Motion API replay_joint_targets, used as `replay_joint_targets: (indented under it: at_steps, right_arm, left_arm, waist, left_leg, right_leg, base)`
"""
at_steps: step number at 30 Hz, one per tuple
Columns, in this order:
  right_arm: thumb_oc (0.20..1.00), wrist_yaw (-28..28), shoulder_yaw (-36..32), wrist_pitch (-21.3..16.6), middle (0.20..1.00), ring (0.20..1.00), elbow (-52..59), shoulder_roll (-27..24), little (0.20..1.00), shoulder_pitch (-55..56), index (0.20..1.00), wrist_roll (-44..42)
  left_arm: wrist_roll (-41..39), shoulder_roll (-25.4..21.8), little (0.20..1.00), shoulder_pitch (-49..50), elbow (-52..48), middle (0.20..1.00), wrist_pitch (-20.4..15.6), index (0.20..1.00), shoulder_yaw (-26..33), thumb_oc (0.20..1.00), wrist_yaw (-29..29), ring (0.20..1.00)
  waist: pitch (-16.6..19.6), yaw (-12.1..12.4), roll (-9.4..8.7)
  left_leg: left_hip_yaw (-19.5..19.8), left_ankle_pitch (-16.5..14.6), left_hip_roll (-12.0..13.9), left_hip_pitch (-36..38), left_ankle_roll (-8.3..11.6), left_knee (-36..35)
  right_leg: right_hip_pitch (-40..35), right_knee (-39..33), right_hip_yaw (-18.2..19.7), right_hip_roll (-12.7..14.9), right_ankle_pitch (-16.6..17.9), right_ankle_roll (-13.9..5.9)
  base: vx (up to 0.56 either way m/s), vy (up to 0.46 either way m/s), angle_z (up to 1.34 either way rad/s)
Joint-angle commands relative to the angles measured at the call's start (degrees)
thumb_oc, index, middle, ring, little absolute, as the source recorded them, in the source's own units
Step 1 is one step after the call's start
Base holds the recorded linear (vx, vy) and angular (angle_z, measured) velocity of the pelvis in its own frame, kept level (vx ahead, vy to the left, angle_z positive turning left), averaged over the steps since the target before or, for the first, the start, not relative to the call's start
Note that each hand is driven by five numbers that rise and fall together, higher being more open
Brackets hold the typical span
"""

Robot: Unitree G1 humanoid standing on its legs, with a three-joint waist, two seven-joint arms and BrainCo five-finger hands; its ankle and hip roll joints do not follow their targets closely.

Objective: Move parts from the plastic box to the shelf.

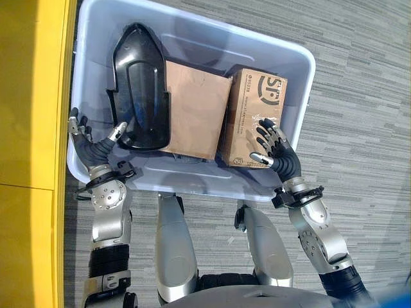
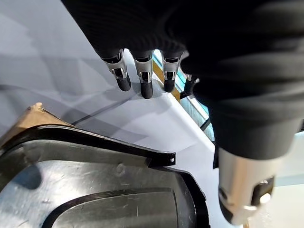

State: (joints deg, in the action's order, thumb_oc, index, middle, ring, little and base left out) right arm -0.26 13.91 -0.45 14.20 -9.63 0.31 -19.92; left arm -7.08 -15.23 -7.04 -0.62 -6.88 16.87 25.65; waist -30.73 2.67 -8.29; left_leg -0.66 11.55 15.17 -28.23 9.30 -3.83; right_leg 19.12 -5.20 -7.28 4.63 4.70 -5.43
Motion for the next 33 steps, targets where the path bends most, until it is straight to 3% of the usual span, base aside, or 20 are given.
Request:
replay_joint_targets:
  at_steps: [1,7,20,33]
  right_arm:
    - [1.000,0.2,-1.1,-2.7,1.000,1.000,3.0,1.2,1.000,-0.8,1.000,-0.2]
    - [1.000,0.2,-1.0,-2.8,1.000,1.000,2.9,1.1,1.000,-0.3,1.000,-0.2]
    - [1.000,0.9,-1.0,-3.0,1.000,1.000,2.7,1.0,1.000,-0.2,1.000,-1.9]
    - [1.000,1.6,-0.7,-2.8,1.000,1.000,3.5,0.7,1.000,0.6,1.000,-3.3]
  left_arm:
    - [1.2,-4.8,1.000,0.2,1.3,1.000,-1.9,1.000,4.5,1.000,2.0,1.000]
    - [0.6,-5.8,1.000,0.4,4.5,1.000,-2.0,1.000,4.3,1.000,2.5,1.000]
    - [-1.7,-12.8,1.000,-3.5,18.7,1.000,-1.9,1.000,2.0,1.000,3.0,1.000]
    - [-2.8,-17.5,1.000,-8.2,25.4,1.000,-0.9,1.000,-1.4,1.000,2.7,1.000]
  waist:
    - [0.9,0.9,-2.71]
    - [0.9,0.8,-2.94]
    - [0.9,-0.4,-4.06]
    - [0.9,-1.9,-4.69]
  left_leg:
    - [-1.4,-5.7,1.1,5.0,-0.21,-1.2]
    - [-1.7,-6.3,1.2,5.4,-0.12,-1.2]
    - [-1.8,-6.4,1.5,4.4,-0.18,-1.2]
    - [-2.7,-6.7,1.6,4.3,-0.18,-1.2]
  right_leg:
    - [-0.5,0.8,0.7,5.7,2.7,3.01]
    - [-0.9,0.4,0.6,5.5,2.4,3.03]
    - [0.5,0.2,0.5,5.7,3.0,3.01]
    - [1.4,0.2,0.1,6.0,3.6,2.92]
  base:
    - [0.00,0.000,0.00]
    - [0.00,0.000,0.00]
    - [0.00,0.004,-0.02]
    - [0.00,0.002,0.01]
